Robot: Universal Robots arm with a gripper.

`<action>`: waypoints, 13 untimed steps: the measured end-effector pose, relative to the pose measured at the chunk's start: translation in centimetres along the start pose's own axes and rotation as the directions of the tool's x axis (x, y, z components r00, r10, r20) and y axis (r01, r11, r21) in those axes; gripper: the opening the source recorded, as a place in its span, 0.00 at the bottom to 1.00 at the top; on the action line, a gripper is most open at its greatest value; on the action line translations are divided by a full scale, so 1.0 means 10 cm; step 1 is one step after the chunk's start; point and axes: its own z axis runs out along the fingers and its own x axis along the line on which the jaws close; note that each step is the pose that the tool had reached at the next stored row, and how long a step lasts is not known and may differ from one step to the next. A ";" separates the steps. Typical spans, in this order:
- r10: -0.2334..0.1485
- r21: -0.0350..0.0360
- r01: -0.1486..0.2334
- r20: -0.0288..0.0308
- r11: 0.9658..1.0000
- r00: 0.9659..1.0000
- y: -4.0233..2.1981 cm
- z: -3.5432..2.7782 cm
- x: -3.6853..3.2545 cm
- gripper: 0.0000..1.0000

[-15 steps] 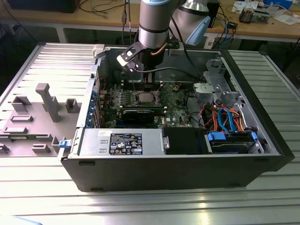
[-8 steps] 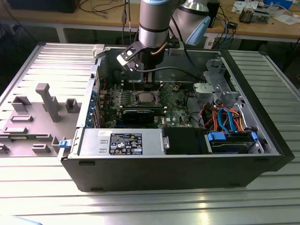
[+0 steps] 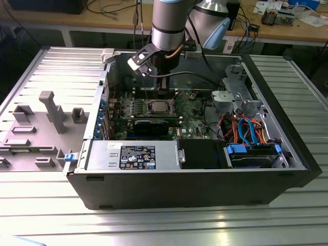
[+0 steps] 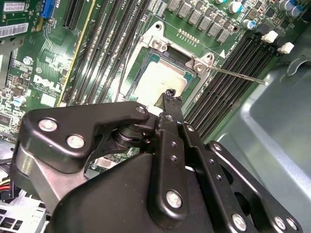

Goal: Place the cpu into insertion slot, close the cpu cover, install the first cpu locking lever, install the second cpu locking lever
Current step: 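Close the cpu cover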

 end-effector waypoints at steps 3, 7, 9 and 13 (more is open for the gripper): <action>0.000 0.000 0.000 -0.002 1.000 1.000 0.000 -0.002 0.000 0.11; 0.000 0.000 0.000 -0.006 1.000 1.000 0.000 -0.006 0.000 0.11; 0.000 0.000 0.000 -0.008 1.000 1.000 0.000 -0.008 0.000 0.11; 0.000 0.000 0.000 -0.010 1.000 1.000 0.000 -0.012 0.000 0.11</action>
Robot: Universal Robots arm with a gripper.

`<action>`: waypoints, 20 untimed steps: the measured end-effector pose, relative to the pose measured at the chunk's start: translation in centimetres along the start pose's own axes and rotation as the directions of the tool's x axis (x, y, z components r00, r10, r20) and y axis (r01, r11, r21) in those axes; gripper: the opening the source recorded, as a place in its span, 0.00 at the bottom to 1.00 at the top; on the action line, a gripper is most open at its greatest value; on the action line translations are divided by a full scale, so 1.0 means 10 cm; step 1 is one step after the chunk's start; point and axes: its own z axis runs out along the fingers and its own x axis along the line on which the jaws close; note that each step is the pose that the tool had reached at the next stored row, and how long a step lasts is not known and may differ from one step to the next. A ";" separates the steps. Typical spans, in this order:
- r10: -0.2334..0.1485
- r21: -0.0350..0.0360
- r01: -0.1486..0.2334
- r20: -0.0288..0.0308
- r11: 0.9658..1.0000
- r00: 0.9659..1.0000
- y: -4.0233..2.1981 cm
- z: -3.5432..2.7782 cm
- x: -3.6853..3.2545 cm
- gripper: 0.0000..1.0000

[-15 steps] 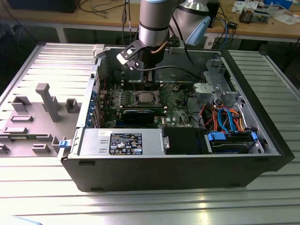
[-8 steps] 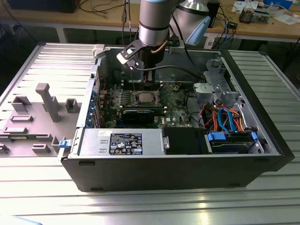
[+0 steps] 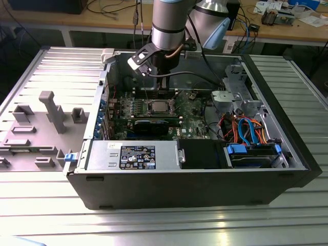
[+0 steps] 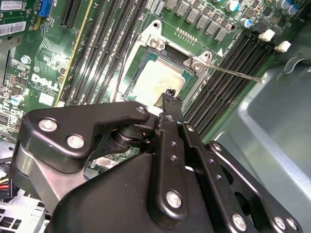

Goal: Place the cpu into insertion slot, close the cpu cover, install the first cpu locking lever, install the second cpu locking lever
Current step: 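Close the cpu cover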

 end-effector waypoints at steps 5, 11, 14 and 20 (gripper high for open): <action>0.000 0.000 0.000 -0.002 1.000 1.000 0.000 -0.006 0.000 0.11; 0.000 0.000 0.000 -0.005 1.000 1.000 0.000 -0.014 0.000 0.11; 0.000 0.000 0.000 -0.007 1.000 1.000 0.000 -0.018 0.001 0.11; 0.000 0.000 0.000 -0.009 1.000 1.000 0.000 -0.026 0.001 0.11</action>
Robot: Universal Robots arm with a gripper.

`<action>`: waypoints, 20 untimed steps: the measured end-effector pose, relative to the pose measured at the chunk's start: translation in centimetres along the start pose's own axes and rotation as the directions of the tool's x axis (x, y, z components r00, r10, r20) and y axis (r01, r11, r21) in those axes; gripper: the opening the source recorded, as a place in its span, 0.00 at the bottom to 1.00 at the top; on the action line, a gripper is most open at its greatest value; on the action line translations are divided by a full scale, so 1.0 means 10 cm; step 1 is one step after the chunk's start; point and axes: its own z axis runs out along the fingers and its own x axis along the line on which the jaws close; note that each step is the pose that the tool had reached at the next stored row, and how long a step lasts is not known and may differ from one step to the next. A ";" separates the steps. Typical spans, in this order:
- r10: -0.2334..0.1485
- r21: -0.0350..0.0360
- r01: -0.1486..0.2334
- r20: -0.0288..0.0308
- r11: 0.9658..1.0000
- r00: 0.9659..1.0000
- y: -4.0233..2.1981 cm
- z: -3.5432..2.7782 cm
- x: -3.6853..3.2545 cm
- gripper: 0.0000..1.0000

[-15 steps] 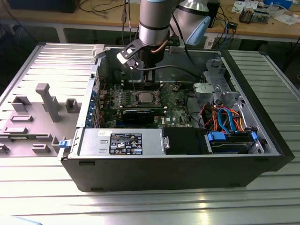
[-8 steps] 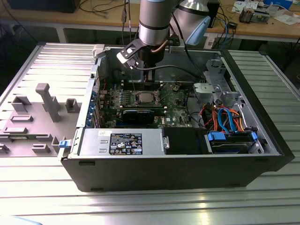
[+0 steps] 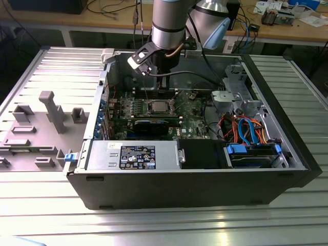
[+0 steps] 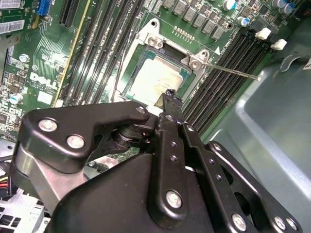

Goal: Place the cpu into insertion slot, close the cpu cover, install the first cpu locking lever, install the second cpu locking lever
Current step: 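Close the cpu cover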

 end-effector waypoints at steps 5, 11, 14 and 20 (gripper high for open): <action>0.000 0.000 0.000 -0.003 1.000 1.000 0.000 -0.007 0.000 0.11; 0.000 0.000 0.000 -0.005 1.000 1.000 0.000 -0.016 0.001 0.11; 0.000 0.000 0.000 -0.006 1.000 1.000 0.000 -0.021 0.001 0.11; 0.000 0.000 0.000 -0.009 1.000 1.000 -0.001 -0.029 0.001 0.11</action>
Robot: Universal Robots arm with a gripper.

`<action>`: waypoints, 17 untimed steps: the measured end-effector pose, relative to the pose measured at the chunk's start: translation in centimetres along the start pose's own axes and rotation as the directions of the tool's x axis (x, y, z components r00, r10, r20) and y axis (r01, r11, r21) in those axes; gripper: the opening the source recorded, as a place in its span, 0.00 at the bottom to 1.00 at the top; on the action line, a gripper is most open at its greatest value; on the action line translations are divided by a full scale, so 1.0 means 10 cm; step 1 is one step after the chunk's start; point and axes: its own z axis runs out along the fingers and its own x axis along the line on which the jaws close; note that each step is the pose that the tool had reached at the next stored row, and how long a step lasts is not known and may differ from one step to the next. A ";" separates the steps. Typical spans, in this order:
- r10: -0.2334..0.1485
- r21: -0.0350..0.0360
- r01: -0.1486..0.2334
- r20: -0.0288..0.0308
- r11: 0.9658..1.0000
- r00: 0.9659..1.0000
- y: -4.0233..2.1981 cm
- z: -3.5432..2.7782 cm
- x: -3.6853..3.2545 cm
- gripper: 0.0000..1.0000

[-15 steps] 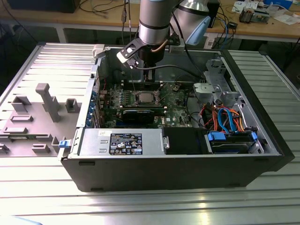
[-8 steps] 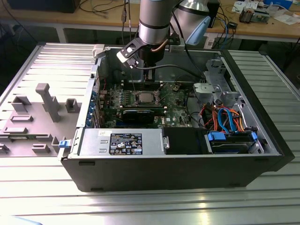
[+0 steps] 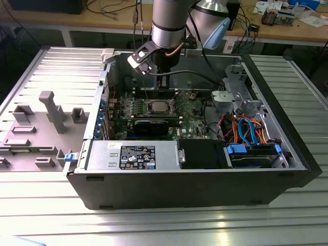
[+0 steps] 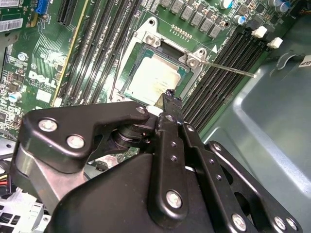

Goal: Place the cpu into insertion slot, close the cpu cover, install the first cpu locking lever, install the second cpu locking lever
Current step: 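Close the cpu cover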

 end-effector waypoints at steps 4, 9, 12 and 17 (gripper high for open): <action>0.000 0.000 0.000 -0.001 1.000 1.000 0.000 -0.006 0.000 0.11; 0.000 0.000 0.000 -0.004 1.000 1.000 0.000 -0.015 0.001 0.11; 0.000 0.000 0.000 -0.006 1.000 1.000 -0.001 -0.022 0.001 0.11; 0.000 0.000 0.000 -0.009 1.000 1.000 -0.001 -0.034 0.002 0.11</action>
